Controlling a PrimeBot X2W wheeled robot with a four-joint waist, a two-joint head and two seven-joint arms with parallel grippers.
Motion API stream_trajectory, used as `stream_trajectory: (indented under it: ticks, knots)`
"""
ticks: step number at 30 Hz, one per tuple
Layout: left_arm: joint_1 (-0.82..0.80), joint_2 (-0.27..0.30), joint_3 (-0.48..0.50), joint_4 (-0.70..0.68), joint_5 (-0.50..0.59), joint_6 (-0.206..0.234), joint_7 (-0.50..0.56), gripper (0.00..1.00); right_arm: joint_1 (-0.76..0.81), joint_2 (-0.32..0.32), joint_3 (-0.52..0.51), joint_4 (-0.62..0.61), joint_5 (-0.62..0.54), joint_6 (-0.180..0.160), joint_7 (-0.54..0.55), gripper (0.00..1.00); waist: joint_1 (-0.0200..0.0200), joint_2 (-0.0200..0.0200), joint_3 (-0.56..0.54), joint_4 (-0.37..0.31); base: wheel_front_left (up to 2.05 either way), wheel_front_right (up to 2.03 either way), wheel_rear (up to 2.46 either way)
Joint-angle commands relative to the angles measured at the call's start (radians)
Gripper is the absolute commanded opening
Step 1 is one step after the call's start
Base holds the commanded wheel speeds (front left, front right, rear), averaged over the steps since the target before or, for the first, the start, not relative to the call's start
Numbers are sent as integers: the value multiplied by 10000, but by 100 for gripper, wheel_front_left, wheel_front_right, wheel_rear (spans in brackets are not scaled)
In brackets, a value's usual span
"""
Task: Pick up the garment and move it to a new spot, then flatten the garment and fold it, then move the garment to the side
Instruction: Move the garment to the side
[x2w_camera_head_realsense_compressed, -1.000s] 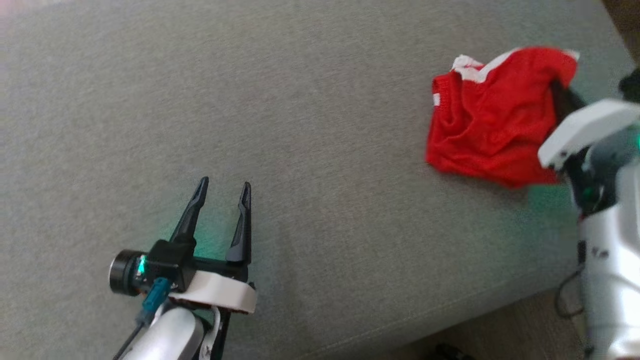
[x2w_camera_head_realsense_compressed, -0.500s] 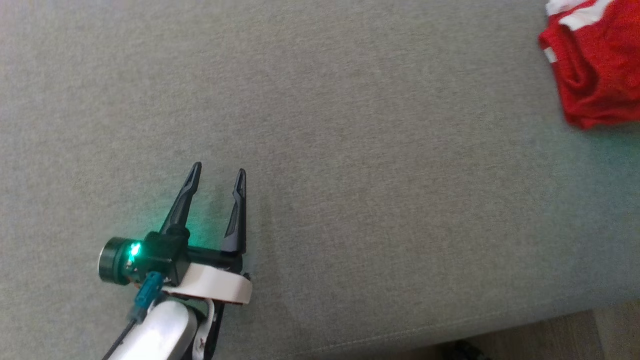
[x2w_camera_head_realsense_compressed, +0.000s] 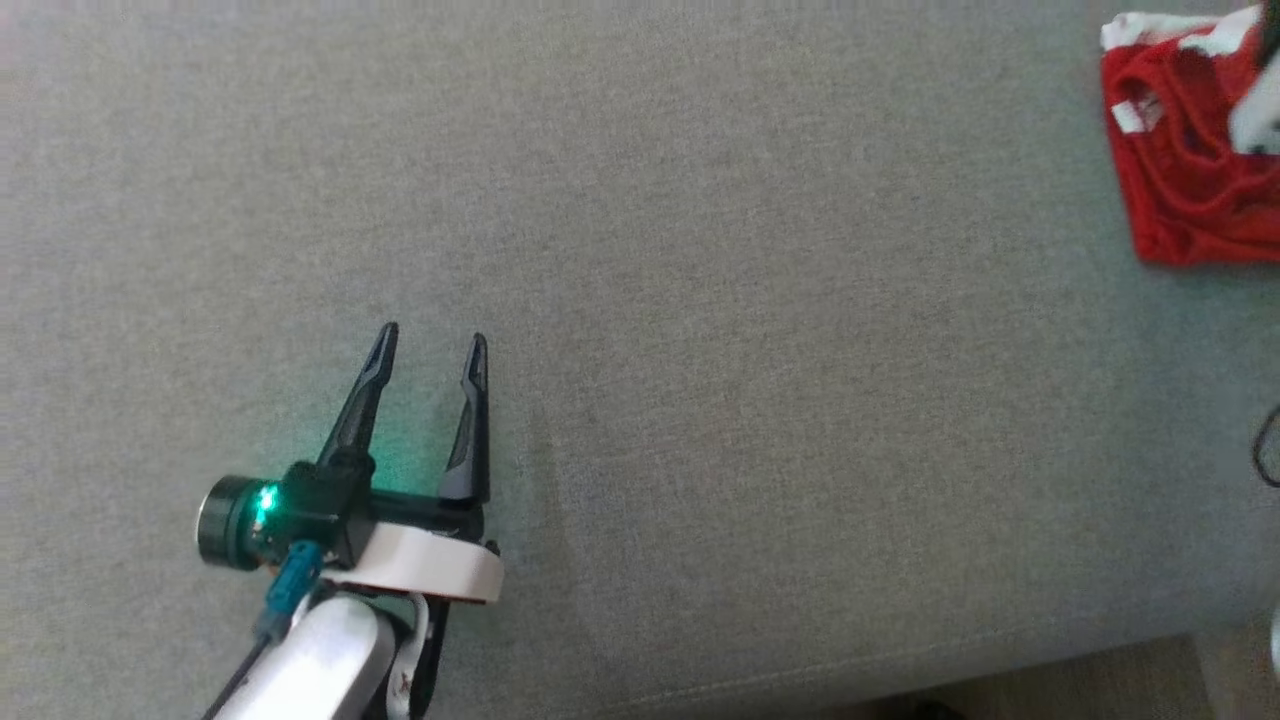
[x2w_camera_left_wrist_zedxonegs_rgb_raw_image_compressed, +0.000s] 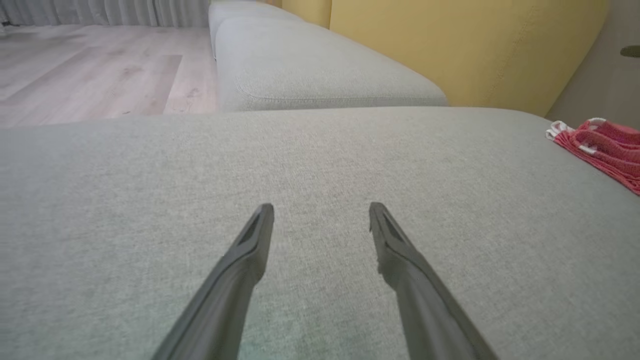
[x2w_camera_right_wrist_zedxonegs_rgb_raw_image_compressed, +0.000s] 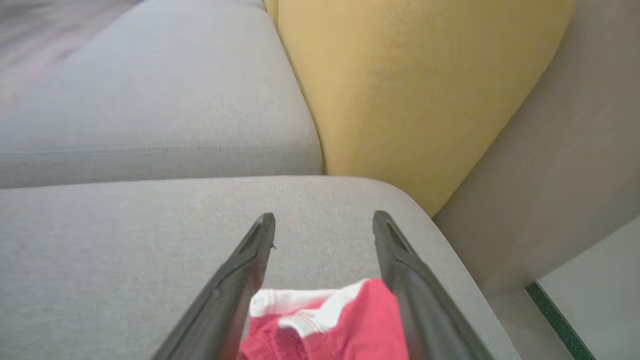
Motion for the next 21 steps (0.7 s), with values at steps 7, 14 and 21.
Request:
stream_trajectory:
  ticks: [7,14,21]
  knots:
    - [11,13,787,188,-520,116,-513,100,385,407,1661,-1155,1010,65,-698,100,0,0,-1346,473,0,0,0]
    - [882,-15,1274,573,-1053,194,-836,100,2418,1174,1813,-1915,1131,65,-1623,100,0,0,-2691,1096,0,0,0]
    - [1976,10,1534,875,-1414,196,-986,100,5142,2211,1486,-3214,596,65,-2249,100,0,0,-3771,1619,0,0,0]
